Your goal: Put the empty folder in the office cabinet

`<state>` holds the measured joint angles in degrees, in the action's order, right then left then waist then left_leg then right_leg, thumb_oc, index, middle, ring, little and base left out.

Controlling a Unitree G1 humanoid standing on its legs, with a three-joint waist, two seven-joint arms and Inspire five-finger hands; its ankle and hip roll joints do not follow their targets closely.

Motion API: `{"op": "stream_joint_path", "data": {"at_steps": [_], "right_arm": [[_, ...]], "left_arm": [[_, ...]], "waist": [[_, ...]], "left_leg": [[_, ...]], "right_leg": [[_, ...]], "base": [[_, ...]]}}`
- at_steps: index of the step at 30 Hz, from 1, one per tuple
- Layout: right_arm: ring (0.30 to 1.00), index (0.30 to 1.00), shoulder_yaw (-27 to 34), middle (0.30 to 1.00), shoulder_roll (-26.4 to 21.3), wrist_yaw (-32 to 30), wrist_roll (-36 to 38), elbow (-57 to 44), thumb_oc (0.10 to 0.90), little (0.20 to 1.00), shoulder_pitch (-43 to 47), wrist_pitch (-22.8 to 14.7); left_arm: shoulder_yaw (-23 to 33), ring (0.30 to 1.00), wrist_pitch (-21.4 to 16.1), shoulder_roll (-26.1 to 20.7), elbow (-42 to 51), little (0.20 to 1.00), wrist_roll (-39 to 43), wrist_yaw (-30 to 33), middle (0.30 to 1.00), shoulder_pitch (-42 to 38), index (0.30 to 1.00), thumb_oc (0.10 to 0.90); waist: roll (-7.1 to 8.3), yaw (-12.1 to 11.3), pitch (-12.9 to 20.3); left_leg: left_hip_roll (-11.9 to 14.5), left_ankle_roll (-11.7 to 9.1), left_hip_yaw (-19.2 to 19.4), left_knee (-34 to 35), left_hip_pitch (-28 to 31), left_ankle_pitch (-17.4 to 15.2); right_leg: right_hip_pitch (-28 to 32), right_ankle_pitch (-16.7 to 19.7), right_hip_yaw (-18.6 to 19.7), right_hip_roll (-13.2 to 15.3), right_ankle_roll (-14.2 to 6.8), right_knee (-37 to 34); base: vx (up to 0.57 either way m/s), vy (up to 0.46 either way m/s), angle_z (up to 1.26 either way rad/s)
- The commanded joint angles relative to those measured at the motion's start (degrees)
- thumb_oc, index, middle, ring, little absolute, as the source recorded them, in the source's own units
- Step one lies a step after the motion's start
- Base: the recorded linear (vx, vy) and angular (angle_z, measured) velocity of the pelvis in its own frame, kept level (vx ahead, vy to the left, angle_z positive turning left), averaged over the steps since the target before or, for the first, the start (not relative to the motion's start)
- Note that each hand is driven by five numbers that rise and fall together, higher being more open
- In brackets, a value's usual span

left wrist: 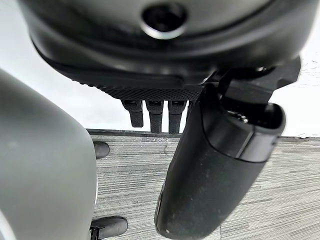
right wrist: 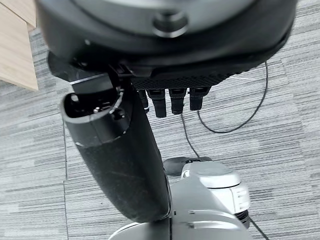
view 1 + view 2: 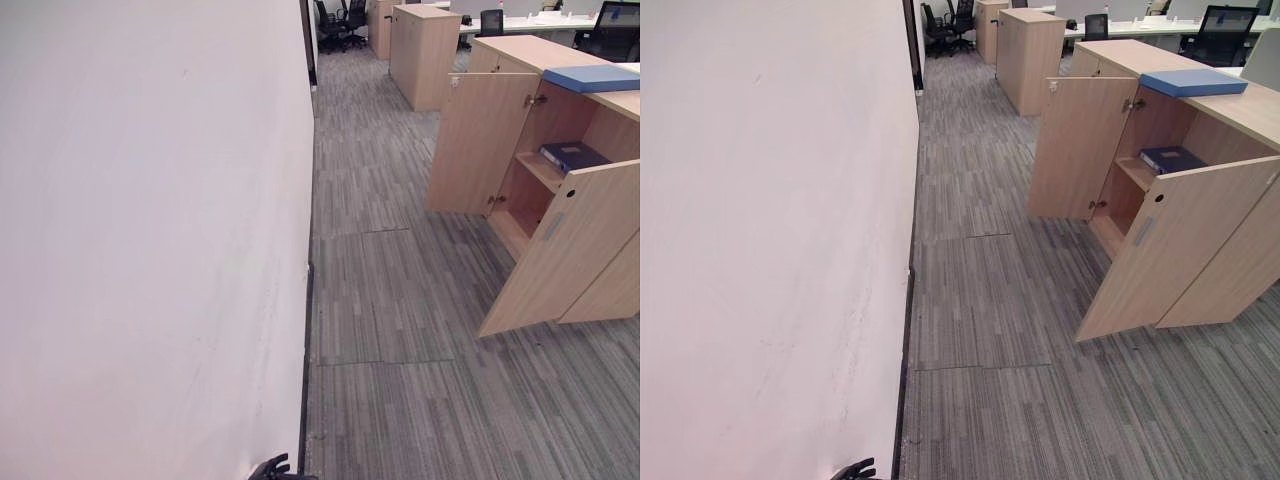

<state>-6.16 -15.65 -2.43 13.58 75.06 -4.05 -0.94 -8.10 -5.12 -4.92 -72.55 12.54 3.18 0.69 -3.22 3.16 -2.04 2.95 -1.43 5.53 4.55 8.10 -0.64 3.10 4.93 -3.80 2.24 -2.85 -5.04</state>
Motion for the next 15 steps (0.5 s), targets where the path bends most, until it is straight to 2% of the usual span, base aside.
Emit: {"op": "stream_joint_path", "data": {"at_steps": [1,9,15], "right_arm": [[0.9,0.9,-1.7,0.9,0.5,0.6,-0.8,3.9,0.8,0.9,3.5,-0.2],[0.9,0.9,-2.4,0.9,0.1,0.9,-1.3,3.2,0.8,0.9,4.4,0.2],[0.9,0.9,-3.3,0.9,0.0,1.6,-2.5,3.7,0.8,0.9,4.8,0.4]], "left_arm": [[2.0,0.9,-0.2,-5.6,-4.8,0.9,-3.7,1.2,0.9,1.6,0.9,0.8],[1.7,0.9,-0.1,-6.6,-4.0,0.9,-3.6,1.6,0.9,0.2,0.9,0.8],[1.6,0.9,-0.1,-6.8,-4.0,0.9,-3.1,1.3,0.9,-0.6,0.9,0.8]], "waist": [[2.28,0.2,0.7],[2.4,0.4,-0.6],[2.89,0.3,-1.6]], "left_leg": [[-7.0,1.8,-1.8,0.5,-1.8,-5.0],[-6.6,1.7,-1.9,0.5,-2.7,-4.8],[-5.0,1.1,-2.3,0.1,-2.4,-4.8]], "right_leg": [[0.2,-2.9,1.3,-1.5,-3.7,0.0],[-1.5,-3.8,0.5,-1.8,-3.2,1.4],[-2.9,-6.3,0.1,-2.6,-2.1,5.1]], "base": [[0.03,-0.045,0.02],[0.02,-0.057,0.04],[0.05,-0.12,0.08]]}}
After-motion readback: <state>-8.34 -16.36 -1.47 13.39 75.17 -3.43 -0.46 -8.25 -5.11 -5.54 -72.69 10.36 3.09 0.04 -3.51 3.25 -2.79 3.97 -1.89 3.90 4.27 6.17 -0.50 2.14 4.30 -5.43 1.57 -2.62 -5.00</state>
